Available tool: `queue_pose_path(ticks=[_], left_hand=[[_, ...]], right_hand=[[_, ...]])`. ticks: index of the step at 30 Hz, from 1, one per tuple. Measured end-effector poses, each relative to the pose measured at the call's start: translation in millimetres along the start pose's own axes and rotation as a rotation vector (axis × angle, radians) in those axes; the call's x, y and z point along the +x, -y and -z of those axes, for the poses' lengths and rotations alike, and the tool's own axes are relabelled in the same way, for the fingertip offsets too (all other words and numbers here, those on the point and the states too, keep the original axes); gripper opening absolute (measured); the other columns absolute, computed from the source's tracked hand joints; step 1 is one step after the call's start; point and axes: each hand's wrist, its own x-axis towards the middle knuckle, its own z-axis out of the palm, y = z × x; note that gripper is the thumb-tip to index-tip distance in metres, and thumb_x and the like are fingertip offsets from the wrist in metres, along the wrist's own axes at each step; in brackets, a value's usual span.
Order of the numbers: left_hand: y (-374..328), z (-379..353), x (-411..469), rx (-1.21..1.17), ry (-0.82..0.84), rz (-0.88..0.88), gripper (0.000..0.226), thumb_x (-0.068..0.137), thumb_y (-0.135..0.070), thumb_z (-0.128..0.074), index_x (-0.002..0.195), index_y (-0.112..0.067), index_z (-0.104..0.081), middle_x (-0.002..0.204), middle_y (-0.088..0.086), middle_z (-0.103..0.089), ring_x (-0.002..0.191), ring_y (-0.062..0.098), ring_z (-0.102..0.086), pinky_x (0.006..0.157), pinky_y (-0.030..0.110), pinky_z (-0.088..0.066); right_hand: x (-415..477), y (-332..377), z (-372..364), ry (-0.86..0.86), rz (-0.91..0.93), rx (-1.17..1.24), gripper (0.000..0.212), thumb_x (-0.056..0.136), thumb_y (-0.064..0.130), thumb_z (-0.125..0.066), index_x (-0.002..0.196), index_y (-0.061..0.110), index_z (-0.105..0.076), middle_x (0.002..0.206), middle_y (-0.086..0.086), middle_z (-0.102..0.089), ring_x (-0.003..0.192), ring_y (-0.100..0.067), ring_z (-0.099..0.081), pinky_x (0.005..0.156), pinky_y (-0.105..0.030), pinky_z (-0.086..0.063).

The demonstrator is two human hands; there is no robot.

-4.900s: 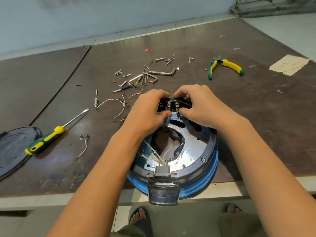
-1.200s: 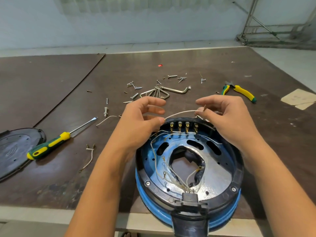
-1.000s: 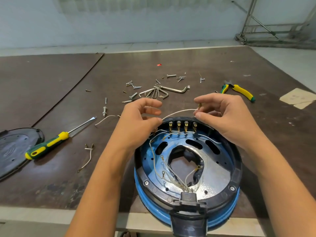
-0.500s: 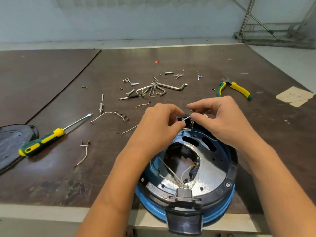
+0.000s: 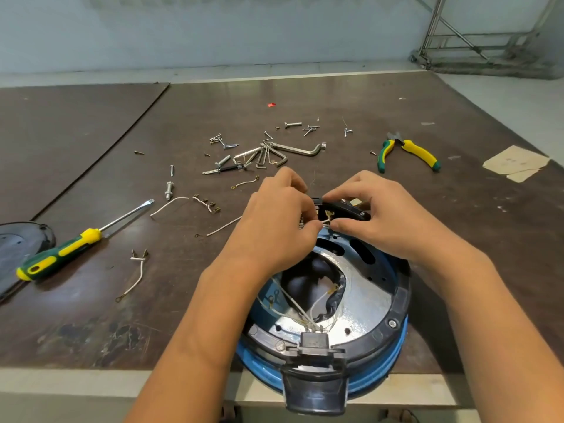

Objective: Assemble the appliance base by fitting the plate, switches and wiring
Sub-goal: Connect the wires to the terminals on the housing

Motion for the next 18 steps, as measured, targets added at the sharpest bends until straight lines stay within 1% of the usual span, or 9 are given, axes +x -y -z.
queue_pose_path(ticks=[2,4,6,8,11,14,18], left_hand=[[3.3,-2.3,1.3,-0.017,0.015,0.023,0.012,0.087,-0.035,-0.072,0.087,-0.023,-0.076,0.130,-0.005,-0.045,0.123,0.015,-0.044,0.099,0.038,-0.045],[5.6,-3.9,1.9,-0.028,0.033,0.041,0.012,0.087,-0.036,-0.073,0.088,-0.024,-0.077,0.133,-0.005,-0.043,0.125,0.014,-0.043,0.101,0.040,-0.045],[6.2,-5.3,1.9,-0.031,0.047,0.051,0.012,0.087,-0.037,-0.073,0.088,-0.026,-0.077,0.132,-0.005,-0.043,0.124,0.014,-0.044,0.101,0.041,-0.045],[5.2,-6.8,2.0,-0.008,0.064,0.059,0.011,0.087,-0.039,-0.073,0.088,-0.029,-0.076,0.132,-0.005,-0.043,0.124,0.015,-0.044,0.100,0.042,-0.045],[4.4,-8.2,2.6,0.018,0.066,0.060,0.009,0.087,-0.039,-0.072,0.088,-0.031,-0.075,0.130,-0.004,-0.043,0.123,0.016,-0.044,0.100,0.045,-0.045],[5.5,-7.5,3.6,-0.027,0.066,0.059,0.009,0.087,-0.039,-0.073,0.087,-0.030,-0.074,0.127,-0.005,-0.043,0.122,0.015,-0.044,0.099,0.048,-0.045],[5.3,-7.0,4.1,-0.059,0.064,0.053,0.007,0.087,-0.037,-0.073,0.085,-0.030,-0.073,0.126,-0.005,-0.043,0.122,0.015,-0.044,0.100,0.049,-0.045]], right_hand=[[0.1,-2.3,-1.2,-0.005,-0.011,0.025,0.040,0.080,0.027,-0.082,0.116,0.036,-0.067,0.110,0.006,-0.060,0.103,-0.010,-0.059,0.089,-0.033,-0.051],[0.3,-3.8,-3.3,-0.022,-0.020,0.030,0.042,0.080,0.025,-0.083,0.115,0.036,-0.064,0.110,0.007,-0.062,0.099,-0.005,-0.059,0.087,-0.026,-0.050],[1.1,-4.6,-6.0,-0.027,-0.025,0.016,0.039,0.081,0.024,-0.082,0.115,0.034,-0.064,0.109,0.008,-0.061,0.099,-0.006,-0.057,0.080,-0.017,-0.044],[1.9,-4.4,-7.8,-0.031,-0.030,0.011,0.037,0.083,0.022,-0.080,0.116,0.030,-0.067,0.108,0.007,-0.060,0.099,-0.008,-0.057,0.078,-0.018,-0.041],[2.4,-3.5,-8.5,-0.032,-0.034,0.006,0.037,0.084,0.021,-0.079,0.119,0.027,-0.067,0.109,0.006,-0.060,0.099,-0.010,-0.058,0.082,-0.022,-0.041],[2.1,-4.1,-8.4,-0.026,-0.029,-0.009,0.040,0.086,0.020,-0.077,0.124,0.026,-0.066,0.112,0.005,-0.059,0.100,-0.010,-0.058,0.081,-0.019,-0.040],[1.8,-5.4,-8.3,-0.021,-0.034,-0.005,0.041,0.087,0.019,-0.076,0.126,0.026,-0.066,0.113,0.005,-0.059,0.100,-0.009,-0.057,0.080,-0.013,-0.039]])
